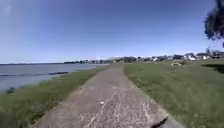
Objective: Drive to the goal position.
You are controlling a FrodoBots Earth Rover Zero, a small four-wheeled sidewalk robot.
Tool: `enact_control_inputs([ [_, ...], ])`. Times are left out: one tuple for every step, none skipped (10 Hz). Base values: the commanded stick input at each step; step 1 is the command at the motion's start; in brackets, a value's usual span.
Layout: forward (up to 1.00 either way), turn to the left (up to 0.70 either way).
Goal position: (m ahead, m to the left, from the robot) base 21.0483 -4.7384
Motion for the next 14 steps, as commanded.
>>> enact_control_inputs([
  [0.7,0.0],
  [0.7,0.0],
  [0.7,0.0],
  [0.7,0.0],
  [0.7,0.0],
  [0.7,0.0],
  [0.7,0.0],
  [0.7,0.0],
  [0.7,0.0],
  [0.7,0.0],
  [0.7,0.0],
  [0.7,0.0],
  [0.7,0.0],
  [0.7,0.0],
])
